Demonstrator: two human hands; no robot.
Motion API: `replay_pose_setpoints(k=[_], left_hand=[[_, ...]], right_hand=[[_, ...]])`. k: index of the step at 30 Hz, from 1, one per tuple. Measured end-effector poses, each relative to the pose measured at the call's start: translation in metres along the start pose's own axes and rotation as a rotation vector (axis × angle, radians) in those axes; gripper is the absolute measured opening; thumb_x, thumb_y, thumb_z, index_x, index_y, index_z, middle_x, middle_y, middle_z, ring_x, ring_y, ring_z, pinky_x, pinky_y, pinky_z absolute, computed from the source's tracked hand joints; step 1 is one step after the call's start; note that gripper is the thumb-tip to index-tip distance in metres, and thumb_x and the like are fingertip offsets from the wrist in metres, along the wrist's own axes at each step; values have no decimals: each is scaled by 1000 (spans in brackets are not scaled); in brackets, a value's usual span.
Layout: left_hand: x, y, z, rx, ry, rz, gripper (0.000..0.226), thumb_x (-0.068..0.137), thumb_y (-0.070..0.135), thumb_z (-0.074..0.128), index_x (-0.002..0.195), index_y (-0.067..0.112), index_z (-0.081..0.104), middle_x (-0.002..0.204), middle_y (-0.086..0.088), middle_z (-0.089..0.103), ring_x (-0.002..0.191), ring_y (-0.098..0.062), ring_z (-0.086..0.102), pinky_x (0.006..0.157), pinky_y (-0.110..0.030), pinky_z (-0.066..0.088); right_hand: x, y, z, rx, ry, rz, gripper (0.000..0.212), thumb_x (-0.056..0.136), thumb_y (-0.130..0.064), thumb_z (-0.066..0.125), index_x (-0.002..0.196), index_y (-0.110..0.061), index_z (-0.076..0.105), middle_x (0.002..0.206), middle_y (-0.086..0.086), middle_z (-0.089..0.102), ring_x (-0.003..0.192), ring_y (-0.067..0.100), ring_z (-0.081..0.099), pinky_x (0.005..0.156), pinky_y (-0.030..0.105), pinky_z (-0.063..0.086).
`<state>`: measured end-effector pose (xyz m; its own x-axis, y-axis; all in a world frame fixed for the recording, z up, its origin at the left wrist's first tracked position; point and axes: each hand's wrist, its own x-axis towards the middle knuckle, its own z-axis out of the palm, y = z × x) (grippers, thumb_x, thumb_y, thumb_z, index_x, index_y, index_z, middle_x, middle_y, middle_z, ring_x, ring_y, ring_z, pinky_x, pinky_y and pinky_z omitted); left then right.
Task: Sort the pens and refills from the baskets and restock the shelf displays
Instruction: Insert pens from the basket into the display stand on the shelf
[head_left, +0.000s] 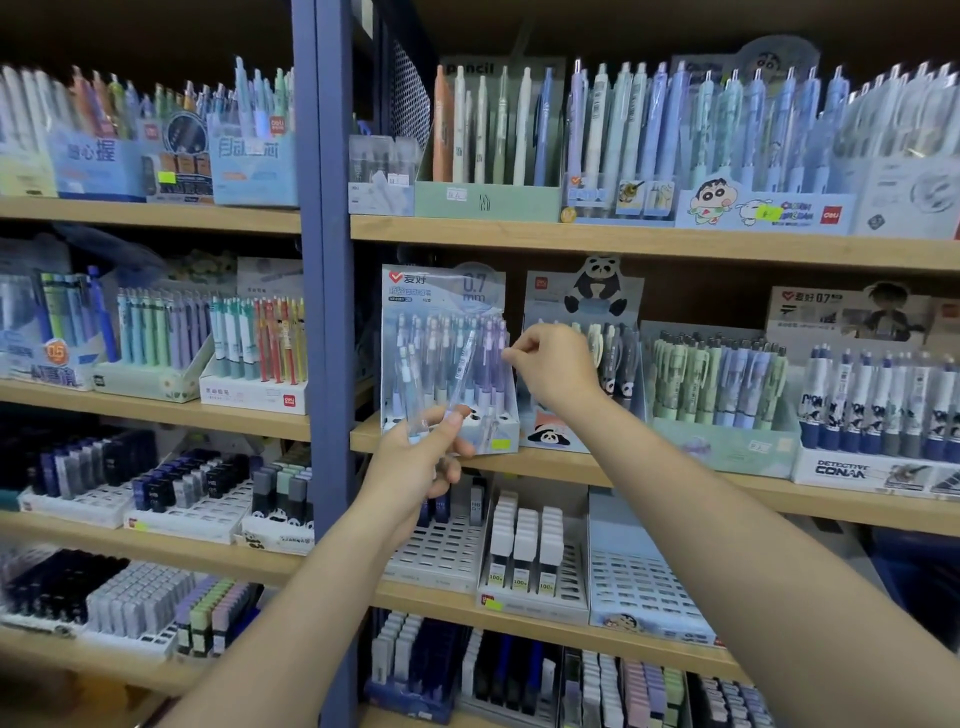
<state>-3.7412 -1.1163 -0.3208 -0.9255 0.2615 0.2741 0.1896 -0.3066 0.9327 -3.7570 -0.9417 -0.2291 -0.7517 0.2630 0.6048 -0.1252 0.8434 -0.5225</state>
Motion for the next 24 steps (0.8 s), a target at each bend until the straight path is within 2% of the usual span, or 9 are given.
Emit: replay_pose_setpoints(k=[2,4,6,7,9,10,12,18,24], left_hand=[[0,1,0,-6,7,9,21,98,27,64,117,20,70,73,-2,65,50,-11,46,40,-16,30],[0,1,0,-20,14,17,21,97,27,65,116,21,71,71,0,64,47,-10,43,38,-16,28],[1,2,0,-27,-5,18,23,97,31,64,117,22,70,71,0,63,45,-9,41,38,-16,24],[1,3,0,-18,-29,16,25,98,34,62,118,23,70,72,0,63,44,-9,40,39,-17,22],[0,3,3,7,-79,11,26,99,37,59,119,23,70,73,0,63,43,-10,39,40,-19,18],[0,3,5,11,-95,7,27,99,37,58,119,22,70,73,-1,64,43,-10,39,40,-18,18],[-1,4,8,6,-105,1,29,100,37,57,120,20,70,73,-2,65,41,-9,38,38,-18,20],[-5,5,2,4,-5,-9,26,96,29,66,111,9,66,83,-3,66,43,-10,43,38,-18,22],[-11,3,-15,49,93,-17,21,96,27,67,105,9,72,77,-1,61,47,-11,44,37,-18,26]], right_hand=[[-1,2,-1,-11,-18,9,18,95,-28,67,81,-17,66,80,-3,67,79,16,62,77,34,53],[-6,2,-5,30,27,-9,15,96,-24,65,83,-17,65,73,-9,59,72,9,57,76,30,49],[-17,-3,-12,175,44,-22,17,98,-24,60,90,-12,69,72,-10,59,63,4,52,72,27,45],[-24,-7,-16,294,-16,-7,20,99,-25,58,94,-11,71,75,-6,64,59,7,54,66,27,46],[-38,-15,-21,535,-245,50,21,100,-27,56,103,-13,70,88,1,70,57,13,61,53,26,46],[-43,-18,-23,606,-339,64,19,100,-27,58,105,-12,69,93,3,70,60,14,63,51,25,46],[-49,-19,-24,665,-408,56,14,98,-21,62,103,-10,68,94,5,69,63,14,64,51,23,48],[-47,-15,-29,746,-272,106,14,98,-17,62,97,-5,68,87,11,71,63,18,65,54,26,51],[-46,-18,-24,757,-159,126,18,100,-18,59,95,-4,70,88,14,72,66,20,68,57,26,56]])
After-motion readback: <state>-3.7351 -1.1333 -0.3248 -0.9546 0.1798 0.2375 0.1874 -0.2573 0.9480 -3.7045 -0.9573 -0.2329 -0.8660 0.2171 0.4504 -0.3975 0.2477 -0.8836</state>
